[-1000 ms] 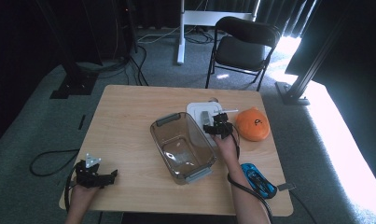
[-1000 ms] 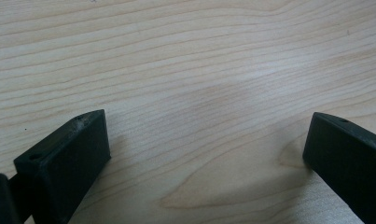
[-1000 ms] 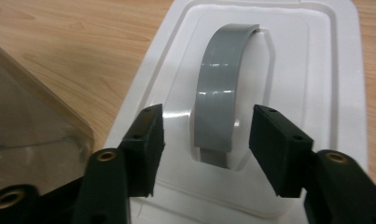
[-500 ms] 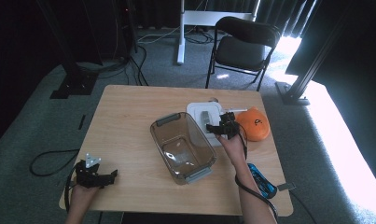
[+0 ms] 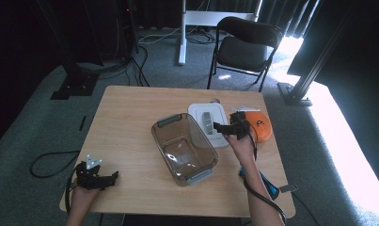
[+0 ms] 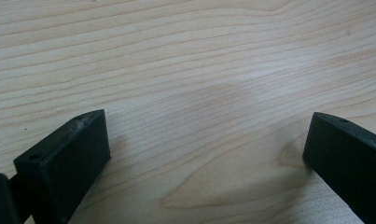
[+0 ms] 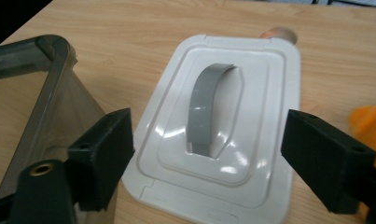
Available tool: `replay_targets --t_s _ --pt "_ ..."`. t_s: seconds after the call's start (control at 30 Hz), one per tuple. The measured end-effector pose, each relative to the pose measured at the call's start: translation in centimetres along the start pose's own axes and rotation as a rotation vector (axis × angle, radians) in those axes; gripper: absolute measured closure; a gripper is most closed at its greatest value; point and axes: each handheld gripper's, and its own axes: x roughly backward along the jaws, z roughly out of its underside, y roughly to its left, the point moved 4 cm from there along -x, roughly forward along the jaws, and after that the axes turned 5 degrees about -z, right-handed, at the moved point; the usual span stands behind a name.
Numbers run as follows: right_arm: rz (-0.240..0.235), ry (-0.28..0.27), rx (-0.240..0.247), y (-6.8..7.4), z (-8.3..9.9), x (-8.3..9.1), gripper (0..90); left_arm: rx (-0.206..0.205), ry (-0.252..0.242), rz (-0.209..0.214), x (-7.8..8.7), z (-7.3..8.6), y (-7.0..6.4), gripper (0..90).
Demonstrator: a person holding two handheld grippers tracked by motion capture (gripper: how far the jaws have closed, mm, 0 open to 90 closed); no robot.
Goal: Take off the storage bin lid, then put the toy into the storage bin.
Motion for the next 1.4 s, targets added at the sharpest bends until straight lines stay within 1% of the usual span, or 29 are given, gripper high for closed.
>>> replay_targets --t_s 0.03,0.13,0.23,0.27,0.3,0.33,0.43,0.53,0.63,0.67,0.7,0.8,0.87,1.03,1.1,1.17,1.2,1.3,1.33,1.4 --pt "0.000 0.001 0.006 -0.1 0.0 0.3 12.2 0.000 0.000 0.000 0.0 0.0 0.0 0.9" --pt "0.004 -0.011 0.012 -0.3 -0.2 1.0 13.0 0.000 0.000 0.000 0.0 0.0 0.0 0.9" --pt "0.033 -0.024 0.022 -0.8 -0.3 1.9 13.7 0.000 0.000 0.000 0.0 0.0 0.0 0.9" --pt "0.033 -0.024 0.022 -0.8 -0.3 1.9 13.7 0.000 0.000 0.000 0.0 0.0 0.0 0.9" --pt "0.043 -0.019 0.022 -1.1 -0.3 2.3 13.7 0.000 0.000 0.000 0.0 0.0 0.0 0.9" --pt "0.043 -0.019 0.022 -1.1 -0.3 2.3 13.7 0.000 0.000 0.000 0.0 0.0 0.0 0.9" --pt "0.057 -0.010 0.022 -1.7 -0.1 2.7 13.7 0.001 -0.001 -0.001 0.0 0.0 0.0 0.9" --pt "0.065 -0.010 0.018 -2.1 0.1 3.0 13.8 0.001 -0.001 -0.002 0.0 0.0 0.0 0.9" --pt "0.091 -0.014 0.005 -3.2 0.5 3.8 13.8 0.002 -0.001 -0.002 0.0 0.0 0.0 0.9" --pt "0.091 -0.014 0.005 -3.2 0.5 3.8 13.8 0.001 0.000 -0.001 0.0 0.0 0.0 0.9" --pt "0.103 -0.020 0.006 -3.4 0.6 4.0 13.8 0.002 0.000 -0.001 0.0 0.0 0.0 0.9" --pt "0.115 -0.024 -0.005 -4.0 0.7 4.4 13.8 0.002 -0.001 -0.001 0.0 0.0 0.0 0.9" --pt "0.122 -0.018 -0.012 -4.6 0.9 4.8 13.8 0.002 0.000 -0.002 0.0 0.0 0.0 0.9" --pt "0.133 -0.022 -0.023 -5.2 0.9 5.3 13.7 0.001 0.001 -0.002 0.0 0.0 0.0 0.9" --pt "0.152 -0.026 -0.024 -5.7 0.8 5.9 13.8 -0.001 0.001 -0.002 0.0 0.0 0.0 0.9" --pt "0.158 -0.028 -0.023 -5.9 0.8 6.1 13.8 -0.001 0.002 -0.003 0.0 0.0 0.0 0.9" --pt "0.171 -0.028 -0.026 -6.3 0.8 6.4 13.8 0.000 0.002 -0.003 0.0 0.0 0.0 0.9" --pt "0.181 -0.033 -0.027 -6.8 0.8 6.7 13.8 0.000 0.002 -0.003 0.0 0.0 0.0 0.9" --pt "0.203 -0.029 -0.025 -7.2 0.8 6.9 13.8 0.000 0.002 -0.003 0.0 0.0 0.0 0.9" --pt "0.214 -0.022 -0.032 -7.8 0.8 7.0 14.4 0.000 0.002 -0.003 0.0 0.0 0.0 0.8"
